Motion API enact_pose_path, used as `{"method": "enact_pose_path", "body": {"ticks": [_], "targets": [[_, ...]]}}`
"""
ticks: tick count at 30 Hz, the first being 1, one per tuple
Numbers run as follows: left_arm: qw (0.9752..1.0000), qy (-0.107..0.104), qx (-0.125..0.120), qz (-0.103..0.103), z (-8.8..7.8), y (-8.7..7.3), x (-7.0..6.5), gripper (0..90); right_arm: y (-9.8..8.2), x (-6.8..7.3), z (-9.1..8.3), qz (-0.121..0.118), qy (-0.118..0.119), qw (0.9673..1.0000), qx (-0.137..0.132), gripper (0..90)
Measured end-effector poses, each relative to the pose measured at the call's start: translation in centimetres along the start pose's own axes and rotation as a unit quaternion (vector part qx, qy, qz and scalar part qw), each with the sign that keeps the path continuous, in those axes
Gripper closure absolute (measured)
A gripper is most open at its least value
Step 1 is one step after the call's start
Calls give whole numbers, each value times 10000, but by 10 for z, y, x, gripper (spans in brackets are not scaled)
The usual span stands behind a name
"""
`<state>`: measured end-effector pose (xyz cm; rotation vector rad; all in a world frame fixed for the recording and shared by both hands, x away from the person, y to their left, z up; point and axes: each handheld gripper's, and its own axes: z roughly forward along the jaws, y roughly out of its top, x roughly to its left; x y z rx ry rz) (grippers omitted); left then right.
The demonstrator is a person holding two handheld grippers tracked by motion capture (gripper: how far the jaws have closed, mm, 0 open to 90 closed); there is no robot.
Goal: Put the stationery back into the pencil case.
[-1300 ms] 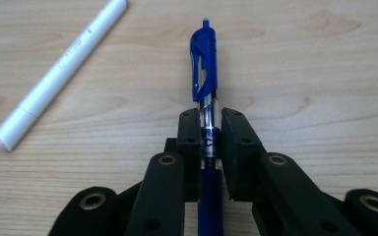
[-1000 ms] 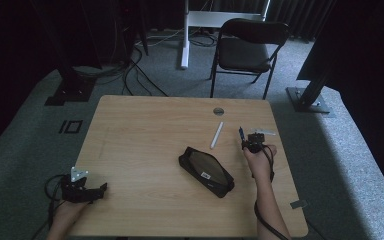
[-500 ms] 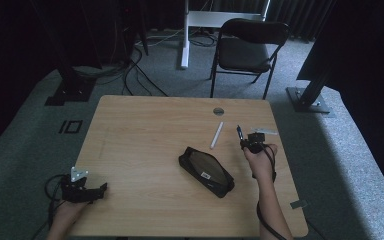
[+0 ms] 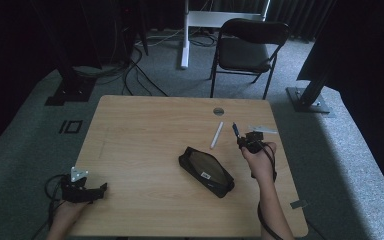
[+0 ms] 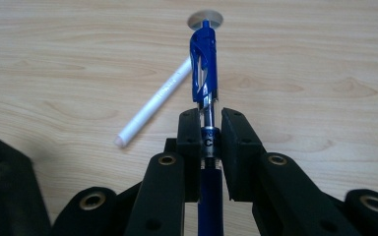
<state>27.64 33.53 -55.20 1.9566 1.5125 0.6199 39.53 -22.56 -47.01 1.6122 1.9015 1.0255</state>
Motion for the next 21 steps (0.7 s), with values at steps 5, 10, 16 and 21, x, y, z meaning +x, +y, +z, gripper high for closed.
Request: {"method": "enact_pose_path", "body": {"ticks": [5, 10, 16, 21], "targets": [[10000, 0, 2, 2, 0, 0, 0, 1, 2, 8, -5, -89, 129, 9999, -7, 793], [10000, 0, 1, 2, 0, 0, 0, 1, 3, 15, -11, -166, 262, 9995, -26, 793], [10000, 0, 2, 3, 0, 0, 0, 1, 4, 25, -19, -260, 417, 9988, -83, 793], [10000, 0, 2, 2, 0, 0, 0, 1, 5, 35, -27, -342, 625, 9974, -129, 793]]}}
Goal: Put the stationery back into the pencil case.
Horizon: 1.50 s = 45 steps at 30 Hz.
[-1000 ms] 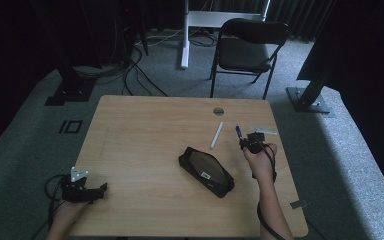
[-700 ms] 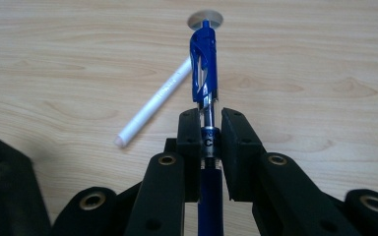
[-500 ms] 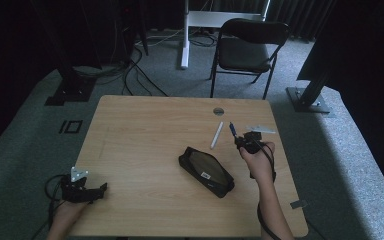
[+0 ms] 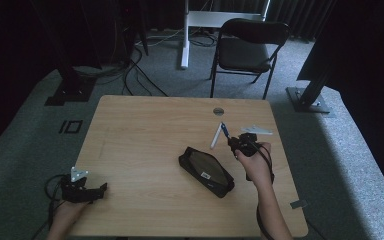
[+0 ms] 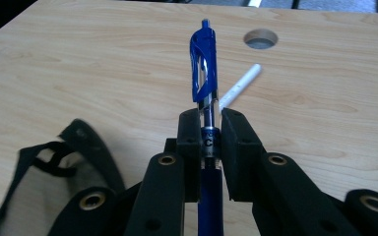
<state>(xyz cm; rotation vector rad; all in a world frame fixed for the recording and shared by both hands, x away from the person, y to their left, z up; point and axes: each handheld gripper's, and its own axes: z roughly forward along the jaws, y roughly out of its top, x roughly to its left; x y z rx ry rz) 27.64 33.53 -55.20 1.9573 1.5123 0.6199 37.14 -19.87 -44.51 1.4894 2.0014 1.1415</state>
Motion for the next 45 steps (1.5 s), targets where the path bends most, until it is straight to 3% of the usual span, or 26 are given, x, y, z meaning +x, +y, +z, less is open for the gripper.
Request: {"method": "enact_pose_path", "body": {"ticks": [16, 29, 45], "targets": [[10000, 0, -4, -4, 0, 0, 0, 1, 1, 26, -15, -246, 426, 9988, -79, 793], [10000, 1, -5, -6, 0, 0, 0, 1, -3, 42, -17, -405, 739, 9964, -14, 793], [10000, 1, -5, -5, 0, 0, 0, 1, -12, 63, -15, -732, 1190, 9900, 175, 793]]}}
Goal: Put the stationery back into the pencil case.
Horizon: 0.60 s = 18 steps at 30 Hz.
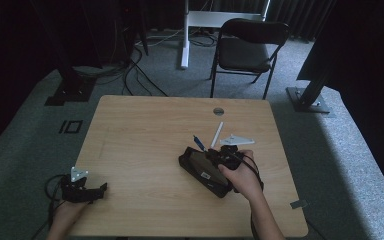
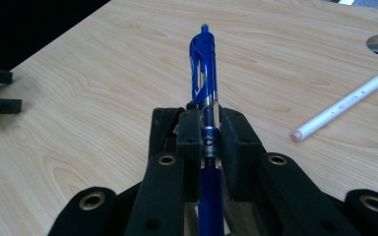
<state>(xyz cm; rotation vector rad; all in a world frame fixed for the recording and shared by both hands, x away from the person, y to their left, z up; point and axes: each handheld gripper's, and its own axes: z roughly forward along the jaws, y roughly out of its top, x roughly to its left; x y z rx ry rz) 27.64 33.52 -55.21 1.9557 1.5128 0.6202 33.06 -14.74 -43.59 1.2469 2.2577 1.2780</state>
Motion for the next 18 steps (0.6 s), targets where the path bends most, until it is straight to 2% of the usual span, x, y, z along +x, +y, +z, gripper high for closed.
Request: {"method": "enact_pose_path", "body": {"ticks": [5, 9, 10, 18], "targets": [[10000, 0, 0, 0, 0, 0, 0, 1, -2, 1, 1, -47, 75, 9999, 69, 793], [10000, 0, 4, 5, 0, 0, 0, 1, -6, 2, 2, -174, 187, 9996, 142, 793], [10000, -1, 4, 4, 0, 0, 0, 1, -8, 3, 3, -237, 151, 9994, 201, 793], [10000, -1, 3, 5, 0, 0, 0, 1, -18, 0, 10, -217, 199, 9989, 372, 793]]}}
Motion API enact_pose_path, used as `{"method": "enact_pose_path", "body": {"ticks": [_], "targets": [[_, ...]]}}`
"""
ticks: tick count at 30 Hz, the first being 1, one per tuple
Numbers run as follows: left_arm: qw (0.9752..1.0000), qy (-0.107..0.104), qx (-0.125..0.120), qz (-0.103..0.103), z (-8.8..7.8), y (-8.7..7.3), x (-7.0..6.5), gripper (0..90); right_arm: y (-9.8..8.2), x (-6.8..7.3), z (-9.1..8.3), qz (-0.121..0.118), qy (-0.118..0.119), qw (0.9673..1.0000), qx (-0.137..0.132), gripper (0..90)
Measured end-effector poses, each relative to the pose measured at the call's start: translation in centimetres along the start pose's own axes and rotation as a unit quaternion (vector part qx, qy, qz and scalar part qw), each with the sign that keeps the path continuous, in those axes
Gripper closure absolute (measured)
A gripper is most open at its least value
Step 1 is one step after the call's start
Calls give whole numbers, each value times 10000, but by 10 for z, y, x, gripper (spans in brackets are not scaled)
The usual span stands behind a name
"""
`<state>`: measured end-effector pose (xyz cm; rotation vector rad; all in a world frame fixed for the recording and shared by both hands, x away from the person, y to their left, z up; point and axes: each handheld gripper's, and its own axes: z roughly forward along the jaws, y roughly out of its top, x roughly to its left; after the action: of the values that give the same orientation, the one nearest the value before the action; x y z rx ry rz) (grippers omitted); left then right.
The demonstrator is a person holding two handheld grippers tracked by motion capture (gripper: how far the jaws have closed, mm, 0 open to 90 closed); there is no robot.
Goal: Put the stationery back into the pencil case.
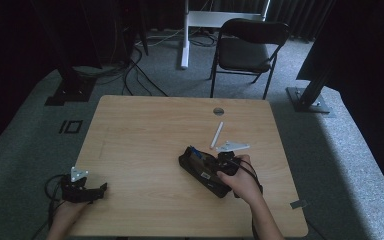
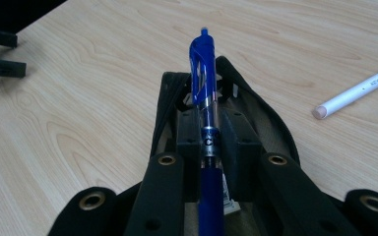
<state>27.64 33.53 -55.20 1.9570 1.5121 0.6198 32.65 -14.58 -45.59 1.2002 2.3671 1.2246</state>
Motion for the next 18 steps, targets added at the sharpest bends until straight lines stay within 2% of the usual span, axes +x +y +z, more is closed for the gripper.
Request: {"method": "enact_pose_path", "body": {"ticks": [18], "targets": [[10000, 1, 1, 1, 0, 0, 0, 1, -10, -4, 11, -68, 13, 9995, 315, 793]]}}
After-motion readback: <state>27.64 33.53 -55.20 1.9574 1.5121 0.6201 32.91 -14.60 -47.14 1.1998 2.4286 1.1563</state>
